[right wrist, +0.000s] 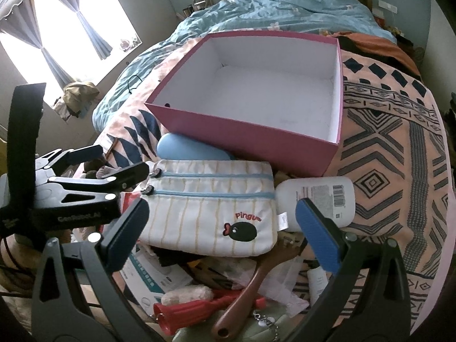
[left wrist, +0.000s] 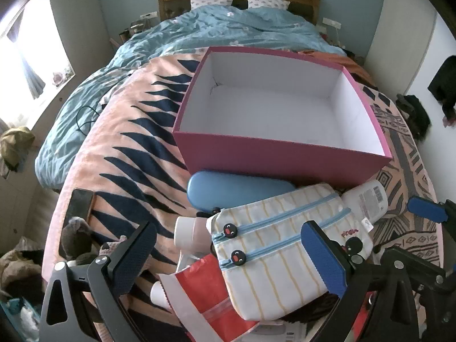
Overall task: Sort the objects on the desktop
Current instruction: 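Grasp the white striped Pingu pouch with the right gripper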
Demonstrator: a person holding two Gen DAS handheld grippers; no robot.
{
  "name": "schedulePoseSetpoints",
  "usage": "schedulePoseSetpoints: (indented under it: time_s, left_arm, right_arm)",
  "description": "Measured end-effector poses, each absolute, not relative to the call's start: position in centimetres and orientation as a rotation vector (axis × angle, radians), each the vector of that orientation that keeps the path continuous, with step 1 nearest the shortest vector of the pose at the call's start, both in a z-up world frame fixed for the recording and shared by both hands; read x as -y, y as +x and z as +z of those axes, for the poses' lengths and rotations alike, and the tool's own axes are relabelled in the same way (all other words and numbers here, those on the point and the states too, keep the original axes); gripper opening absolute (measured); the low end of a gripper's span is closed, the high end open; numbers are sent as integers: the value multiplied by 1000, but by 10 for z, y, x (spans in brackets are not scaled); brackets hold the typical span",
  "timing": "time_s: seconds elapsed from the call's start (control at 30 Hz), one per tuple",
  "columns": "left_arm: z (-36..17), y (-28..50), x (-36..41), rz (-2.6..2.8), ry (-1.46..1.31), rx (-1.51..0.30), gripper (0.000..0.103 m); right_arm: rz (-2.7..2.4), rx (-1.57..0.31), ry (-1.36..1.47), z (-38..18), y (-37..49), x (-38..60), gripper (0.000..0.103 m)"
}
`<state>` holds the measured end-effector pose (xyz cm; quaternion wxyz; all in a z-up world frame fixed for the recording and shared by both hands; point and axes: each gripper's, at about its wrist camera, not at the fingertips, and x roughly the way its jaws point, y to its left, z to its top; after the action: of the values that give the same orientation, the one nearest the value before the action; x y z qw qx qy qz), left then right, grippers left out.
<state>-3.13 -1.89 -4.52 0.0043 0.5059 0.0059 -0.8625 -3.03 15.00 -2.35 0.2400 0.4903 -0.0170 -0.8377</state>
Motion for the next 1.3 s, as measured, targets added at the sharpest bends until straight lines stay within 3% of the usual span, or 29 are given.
schedulePoseSetpoints:
  time_s: [1.0,1.1,1.3]
  left_arm:
    - [-82,-32,21,-2659,1778,-37,103]
    - [-87,-32,20,-2655,1811,-43,103]
    - [-94,-32,19,-2698,1898,-2,103]
  right_arm:
    - [-2202,14,1480,-52,-52,-150,101]
    - [-2156,26,1519,-61,-56,-150,95]
    - [-2086,44,1564,-73,-60,-150,95]
